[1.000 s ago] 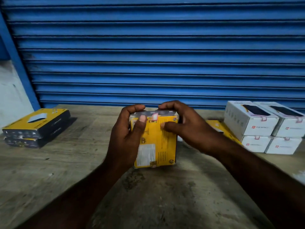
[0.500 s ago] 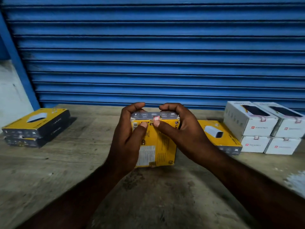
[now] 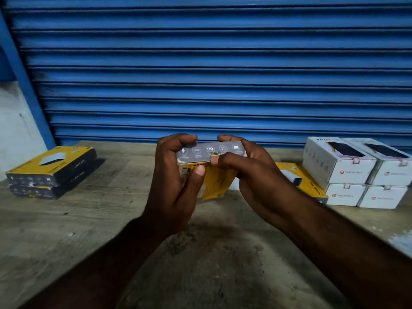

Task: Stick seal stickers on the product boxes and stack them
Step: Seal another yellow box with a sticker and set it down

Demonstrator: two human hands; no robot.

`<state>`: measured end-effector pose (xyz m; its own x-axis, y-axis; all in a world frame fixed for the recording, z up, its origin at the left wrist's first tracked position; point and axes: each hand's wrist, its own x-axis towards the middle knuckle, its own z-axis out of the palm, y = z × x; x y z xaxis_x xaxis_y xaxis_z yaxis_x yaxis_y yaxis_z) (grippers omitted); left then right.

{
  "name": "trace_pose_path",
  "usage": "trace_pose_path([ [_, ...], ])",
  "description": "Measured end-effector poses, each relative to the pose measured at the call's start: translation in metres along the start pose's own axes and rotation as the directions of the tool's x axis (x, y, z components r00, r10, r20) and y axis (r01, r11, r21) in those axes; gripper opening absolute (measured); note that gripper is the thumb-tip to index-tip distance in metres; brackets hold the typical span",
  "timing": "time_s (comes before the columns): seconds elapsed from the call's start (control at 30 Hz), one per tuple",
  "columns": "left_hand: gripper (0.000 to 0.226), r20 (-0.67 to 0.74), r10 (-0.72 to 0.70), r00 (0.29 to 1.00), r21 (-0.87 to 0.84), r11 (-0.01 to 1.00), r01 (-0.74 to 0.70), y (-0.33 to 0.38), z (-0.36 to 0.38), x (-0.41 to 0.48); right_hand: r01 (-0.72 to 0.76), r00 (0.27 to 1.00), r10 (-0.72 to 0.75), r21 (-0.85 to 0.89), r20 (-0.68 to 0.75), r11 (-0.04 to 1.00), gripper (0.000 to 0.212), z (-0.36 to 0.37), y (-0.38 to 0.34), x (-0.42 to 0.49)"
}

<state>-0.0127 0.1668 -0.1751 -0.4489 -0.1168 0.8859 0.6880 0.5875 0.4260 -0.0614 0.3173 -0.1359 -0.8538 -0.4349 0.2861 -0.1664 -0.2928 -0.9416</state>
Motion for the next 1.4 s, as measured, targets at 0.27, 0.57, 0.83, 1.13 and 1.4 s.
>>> trace_pose_path([
  [0.27, 0.037, 0.019, 0.199, 0.98, 0.182, 0.963, -0.199, -0.006, -0.002, 0.006, 0.005, 0.999, -0.007, 0.041, 0.045, 0.999, 0.026, 0.004, -0.007, -0.006],
  [0.57, 0.022, 0.071, 0.271, 0.96, 0.157, 0.947, -0.279, -0.009, -0.003, 0.009, -0.056, 0.998, 0.056, 0.035, -0.025, 0.998, 0.012, 0.002, -0.005, -0.002],
  [0.83, 0.024, 0.076, 0.139, 0.987, 0.099, 0.984, -0.147, -0.015, -0.006, 0.009, -0.06, 0.998, 0.06, -0.036, 0.009, 0.998, 0.048, -0.003, 0.009, 0.002],
  [1.13, 0.054, 0.138, -0.322, 0.937, -0.163, 0.925, 0.342, -0.006, 0.008, -0.002, -0.013, 0.994, 0.01, -0.026, -0.112, 1.0, 0.036, -0.002, 0.014, 0.002],
  [1.4, 0.036, 0.017, -0.465, 0.885, -0.453, 0.786, 0.422, 0.002, 0.012, 0.003, 0.175, 0.984, -0.177, -0.096, -0.012, 0.98, 0.027, 0.002, 0.024, -0.008],
])
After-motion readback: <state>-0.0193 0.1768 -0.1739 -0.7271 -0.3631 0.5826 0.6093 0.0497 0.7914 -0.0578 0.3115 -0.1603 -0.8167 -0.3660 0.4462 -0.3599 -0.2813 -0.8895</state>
